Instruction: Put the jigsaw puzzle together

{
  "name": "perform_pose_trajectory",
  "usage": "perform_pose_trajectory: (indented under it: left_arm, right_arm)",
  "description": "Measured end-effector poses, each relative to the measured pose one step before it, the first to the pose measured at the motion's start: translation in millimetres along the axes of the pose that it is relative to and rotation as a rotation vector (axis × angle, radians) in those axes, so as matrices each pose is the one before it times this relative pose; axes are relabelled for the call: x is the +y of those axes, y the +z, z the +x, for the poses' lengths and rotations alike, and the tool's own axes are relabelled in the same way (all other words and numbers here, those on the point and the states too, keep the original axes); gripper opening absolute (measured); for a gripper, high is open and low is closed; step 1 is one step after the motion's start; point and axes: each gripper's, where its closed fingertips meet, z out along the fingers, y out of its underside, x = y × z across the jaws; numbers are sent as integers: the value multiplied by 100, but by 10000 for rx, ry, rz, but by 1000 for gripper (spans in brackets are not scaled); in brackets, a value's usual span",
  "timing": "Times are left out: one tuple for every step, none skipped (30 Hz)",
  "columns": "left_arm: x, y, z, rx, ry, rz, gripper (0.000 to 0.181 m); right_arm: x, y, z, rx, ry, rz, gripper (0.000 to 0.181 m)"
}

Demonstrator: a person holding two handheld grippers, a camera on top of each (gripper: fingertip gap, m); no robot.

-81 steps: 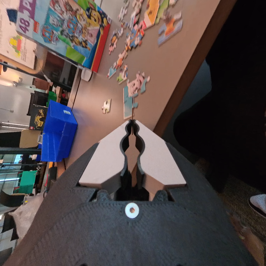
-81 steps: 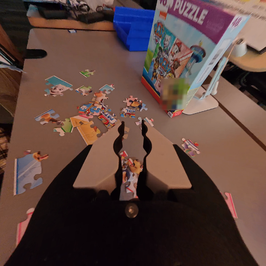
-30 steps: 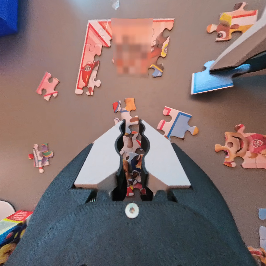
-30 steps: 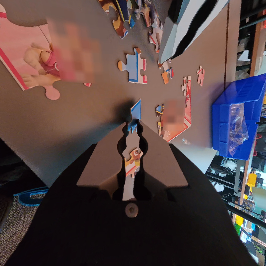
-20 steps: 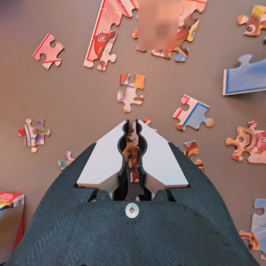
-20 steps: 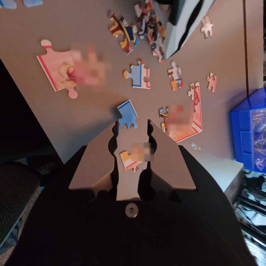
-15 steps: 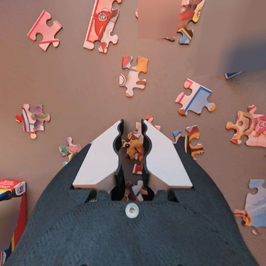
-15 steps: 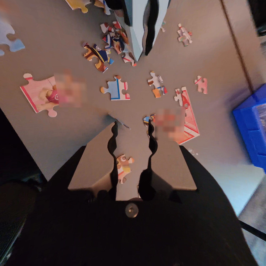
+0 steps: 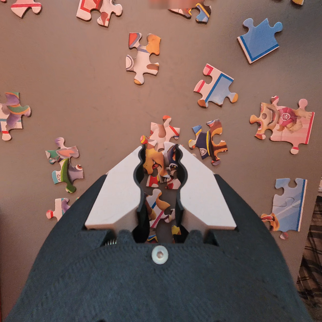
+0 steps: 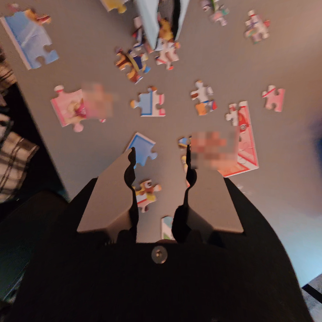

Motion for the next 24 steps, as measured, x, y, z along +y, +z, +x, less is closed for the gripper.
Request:
perform_pose_trajectory:
  left_arm:
    - [97,-79,-182,-77,-6,-29,33]
    - [131,-99,-259,-93,-18,-22,33]
    - [195,-114,-310,-72,-81,-9,33]
    - [236,-139,-339,-40,-125,9,32]
    - [261,-157,-422,-46,-134,16,32]
    - [296,-169,-470,-29,-171,16,32]
    - [327,-173,-568,-42,-204,27,32]
    - [343,-212,-667,-69,-203,28,32]
    - [381,-242,-734,-133,-142,-11,32]
    - [428,-259,-615,-88,-163,-48,32]
    - [405,-259,-536,-101,-100,-83,32]
    - [312,-245,-584,-214,16,-95,32]
    - [89,-247,-620,-297,70,-42,31]
    - [-280,-229,-179,-52,37,99,32]
    - [-698,-211,147,119,51,216,32]
    - [-918,-144,145,53,163,218,31]
    - [-986,-19,-4,-83,271,117,31]
    - [-1019,126,-93,-137,301,35,31]
    - [-1070,279,-107,-111,264,-14,31]
    - [-1163,369,-159,-117,303,0,30]
    - [-1208,465,-228,-93,328,19,30]
    - [-1251,553,-275,-31,286,70,30]
    - [-1159,643,-372,0,222,77,29]
    - [-957,691,-545,-24,112,3,29]
  right_arm:
    - [-442,412,1172,223,133,69,57]
    - [-409,537,976,15,216,52,57]
    - [-423,578,933,-30,206,48,58]
    - [-393,580,1211,123,177,40,59]
    - [-186,605,1408,204,183,-86,58]
    - [146,657,1385,184,122,-236,58]
    - [393,682,1438,224,88,-321,58]
    - [673,705,1384,224,171,-435,54]
    - [772,687,975,75,150,-505,53]
    - [453,604,530,-53,28,-267,53]
    - [165,539,266,-154,8,-33,50]
    - [178,516,180,-228,109,1,45]
    - [209,461,228,-201,184,30,40]
    - [72,291,247,-161,197,136,31]
    - [6,124,218,-122,166,170,30]
    - [99,8,282,-20,108,109,27]
    - [136,-58,356,55,44,67,26]
    - [194,-65,368,56,30,31,24]
    - [187,-50,394,29,58,19,22]
    - [157,-32,399,18,65,22,20]
    - [167,-42,425,36,33,30,19]
    - [192,-43,445,49,29,14,16]
    - [207,-55,489,52,60,11,14]
    - [202,-39,497,52,79,11,13]
